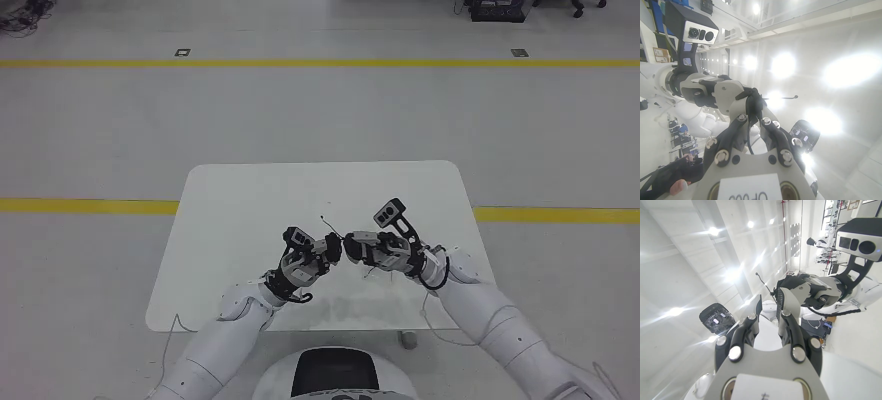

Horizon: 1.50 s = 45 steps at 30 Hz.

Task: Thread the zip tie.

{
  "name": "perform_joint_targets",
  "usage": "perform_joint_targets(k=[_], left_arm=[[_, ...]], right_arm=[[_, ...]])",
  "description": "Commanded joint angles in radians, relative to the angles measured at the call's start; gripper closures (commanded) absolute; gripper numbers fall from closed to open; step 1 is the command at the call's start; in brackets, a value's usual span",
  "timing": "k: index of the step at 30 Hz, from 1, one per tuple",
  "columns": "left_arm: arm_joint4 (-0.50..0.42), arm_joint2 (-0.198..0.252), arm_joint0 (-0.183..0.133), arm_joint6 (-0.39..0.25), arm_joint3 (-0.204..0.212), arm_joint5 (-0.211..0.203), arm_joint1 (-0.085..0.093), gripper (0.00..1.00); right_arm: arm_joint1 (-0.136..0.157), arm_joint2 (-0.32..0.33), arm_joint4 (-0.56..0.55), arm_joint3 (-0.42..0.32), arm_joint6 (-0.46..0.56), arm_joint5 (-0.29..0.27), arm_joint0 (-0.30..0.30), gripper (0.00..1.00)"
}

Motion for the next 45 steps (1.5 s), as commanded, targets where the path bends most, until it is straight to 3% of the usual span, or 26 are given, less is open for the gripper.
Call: perform_joint_targets(k=[1,45], left_arm=[[0.0,0.0,0.0,0.0,0.0,0.0,0.0,1.0],[0.0,0.0,0.0,0.0,0.0,0.0,0.0,1.0]], right_arm=[[-0.003,0.002,-0.005,0.003,0.001,0.001,0.0,0.85],[-0.047,0.073,-0.068,0.019,0.016,0.026,-0.024,1.0]])
